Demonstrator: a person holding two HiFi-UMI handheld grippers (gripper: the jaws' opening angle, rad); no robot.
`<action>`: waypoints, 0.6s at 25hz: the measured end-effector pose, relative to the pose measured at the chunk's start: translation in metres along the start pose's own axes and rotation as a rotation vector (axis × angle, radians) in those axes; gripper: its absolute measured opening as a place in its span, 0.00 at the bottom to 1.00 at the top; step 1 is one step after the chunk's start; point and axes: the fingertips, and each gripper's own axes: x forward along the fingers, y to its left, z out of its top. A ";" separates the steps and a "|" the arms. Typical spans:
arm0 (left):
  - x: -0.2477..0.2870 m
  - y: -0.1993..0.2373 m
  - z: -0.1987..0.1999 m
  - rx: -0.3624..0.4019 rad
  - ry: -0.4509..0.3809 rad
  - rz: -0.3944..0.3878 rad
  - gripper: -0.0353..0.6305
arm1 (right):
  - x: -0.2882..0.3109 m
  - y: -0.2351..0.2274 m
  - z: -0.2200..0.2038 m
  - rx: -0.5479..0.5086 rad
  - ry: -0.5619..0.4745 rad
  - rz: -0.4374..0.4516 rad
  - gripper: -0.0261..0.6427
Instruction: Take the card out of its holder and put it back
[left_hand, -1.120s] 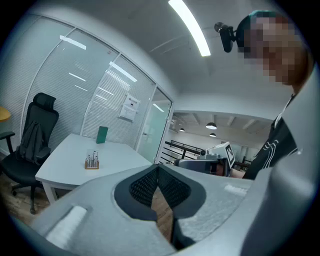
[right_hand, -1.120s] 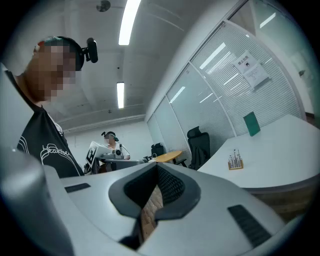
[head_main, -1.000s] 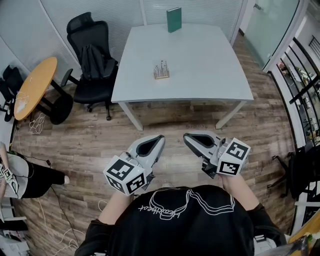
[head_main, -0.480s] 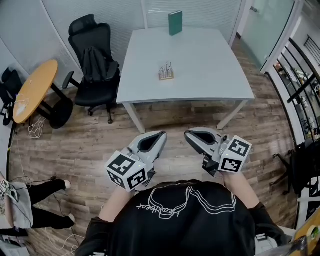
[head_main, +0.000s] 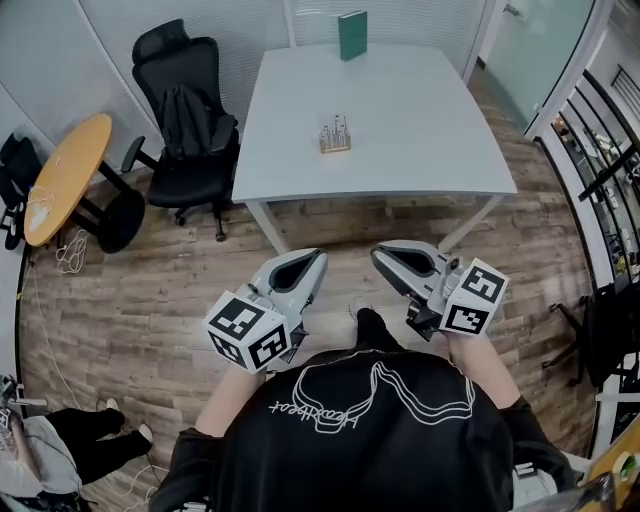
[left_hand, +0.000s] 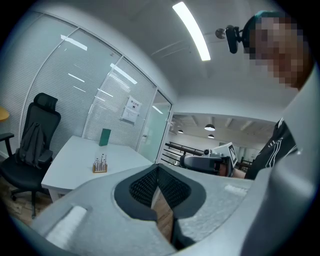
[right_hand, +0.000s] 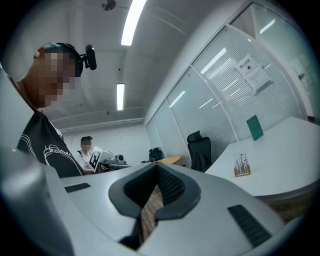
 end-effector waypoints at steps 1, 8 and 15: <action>0.004 0.004 0.000 0.002 0.002 0.005 0.07 | 0.002 -0.007 0.001 0.003 -0.004 0.004 0.05; 0.053 0.053 0.006 -0.009 0.032 0.046 0.07 | 0.026 -0.075 0.012 0.042 -0.009 0.040 0.05; 0.131 0.120 0.014 -0.074 0.057 0.097 0.07 | 0.049 -0.181 0.032 0.086 0.026 0.047 0.05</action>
